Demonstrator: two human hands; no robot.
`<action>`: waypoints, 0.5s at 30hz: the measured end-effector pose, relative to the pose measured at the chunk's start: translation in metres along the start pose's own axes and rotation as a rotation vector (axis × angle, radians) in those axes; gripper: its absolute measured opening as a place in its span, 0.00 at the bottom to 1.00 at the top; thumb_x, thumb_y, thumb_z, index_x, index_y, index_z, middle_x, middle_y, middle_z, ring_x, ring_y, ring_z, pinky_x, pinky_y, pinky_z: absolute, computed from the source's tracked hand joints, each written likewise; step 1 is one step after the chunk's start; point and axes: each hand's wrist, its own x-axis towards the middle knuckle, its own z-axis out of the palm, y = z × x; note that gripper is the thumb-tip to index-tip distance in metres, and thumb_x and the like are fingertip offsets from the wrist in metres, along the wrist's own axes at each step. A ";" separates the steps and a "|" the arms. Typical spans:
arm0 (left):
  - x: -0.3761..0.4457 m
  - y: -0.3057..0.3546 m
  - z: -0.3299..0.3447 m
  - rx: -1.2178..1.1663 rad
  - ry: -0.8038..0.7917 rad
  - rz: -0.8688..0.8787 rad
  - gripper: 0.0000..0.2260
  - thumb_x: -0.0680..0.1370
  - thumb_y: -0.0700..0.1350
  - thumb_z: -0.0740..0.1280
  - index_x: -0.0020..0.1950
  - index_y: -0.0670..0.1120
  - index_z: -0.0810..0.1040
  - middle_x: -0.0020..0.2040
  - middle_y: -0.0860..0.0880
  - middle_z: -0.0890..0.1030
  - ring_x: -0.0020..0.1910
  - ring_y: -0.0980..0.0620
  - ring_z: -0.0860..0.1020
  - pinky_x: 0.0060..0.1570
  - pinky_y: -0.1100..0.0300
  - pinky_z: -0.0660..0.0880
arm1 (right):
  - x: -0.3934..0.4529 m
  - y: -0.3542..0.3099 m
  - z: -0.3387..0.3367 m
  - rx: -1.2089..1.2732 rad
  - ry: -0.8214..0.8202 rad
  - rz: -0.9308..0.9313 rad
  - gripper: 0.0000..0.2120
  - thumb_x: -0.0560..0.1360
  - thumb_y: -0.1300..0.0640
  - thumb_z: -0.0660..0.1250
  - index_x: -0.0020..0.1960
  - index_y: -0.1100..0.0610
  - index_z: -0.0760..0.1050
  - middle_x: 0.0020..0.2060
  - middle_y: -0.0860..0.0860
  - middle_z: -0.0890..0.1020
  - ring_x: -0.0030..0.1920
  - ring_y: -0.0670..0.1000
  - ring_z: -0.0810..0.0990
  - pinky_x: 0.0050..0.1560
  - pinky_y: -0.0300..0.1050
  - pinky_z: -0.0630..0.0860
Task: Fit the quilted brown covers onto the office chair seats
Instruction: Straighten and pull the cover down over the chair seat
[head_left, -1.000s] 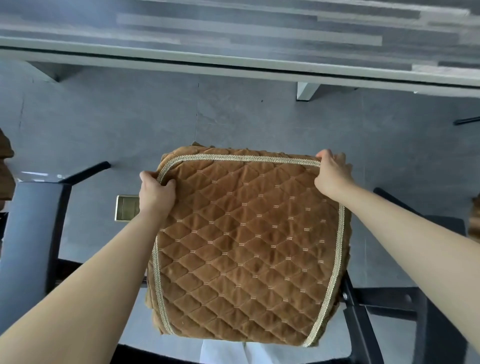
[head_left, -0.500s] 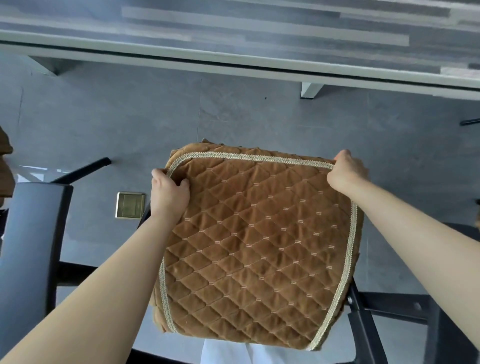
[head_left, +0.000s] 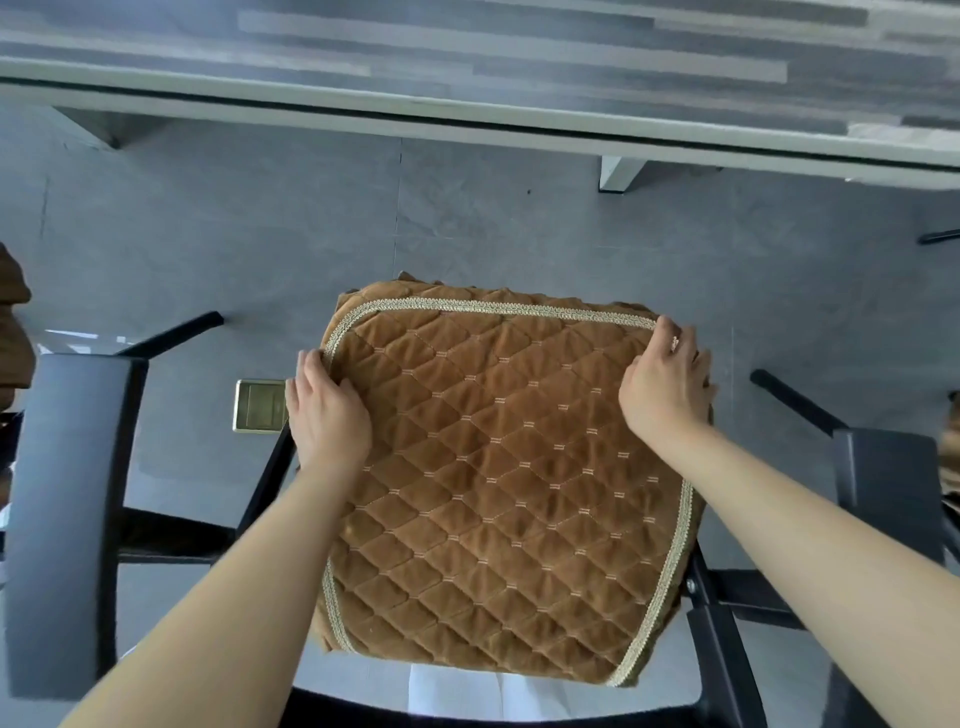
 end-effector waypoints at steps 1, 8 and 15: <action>-0.011 -0.006 0.004 0.040 0.014 0.071 0.23 0.81 0.42 0.54 0.77 0.42 0.57 0.77 0.41 0.60 0.75 0.38 0.59 0.74 0.46 0.56 | -0.006 0.001 0.004 -0.006 -0.025 0.006 0.29 0.80 0.56 0.55 0.77 0.56 0.47 0.77 0.62 0.50 0.74 0.69 0.52 0.67 0.72 0.58; -0.059 -0.038 0.006 0.116 -0.092 0.055 0.28 0.82 0.49 0.56 0.80 0.52 0.49 0.81 0.47 0.48 0.78 0.41 0.51 0.76 0.44 0.53 | -0.030 0.027 0.012 0.003 -0.083 -0.001 0.32 0.81 0.46 0.52 0.78 0.56 0.43 0.77 0.64 0.45 0.75 0.69 0.50 0.69 0.68 0.61; -0.089 -0.037 -0.039 -0.016 -0.348 -0.246 0.33 0.76 0.42 0.62 0.79 0.53 0.55 0.77 0.45 0.63 0.67 0.40 0.72 0.61 0.42 0.74 | -0.084 0.037 -0.018 0.042 -0.263 -0.053 0.33 0.79 0.55 0.59 0.77 0.61 0.47 0.76 0.64 0.52 0.74 0.66 0.57 0.71 0.59 0.62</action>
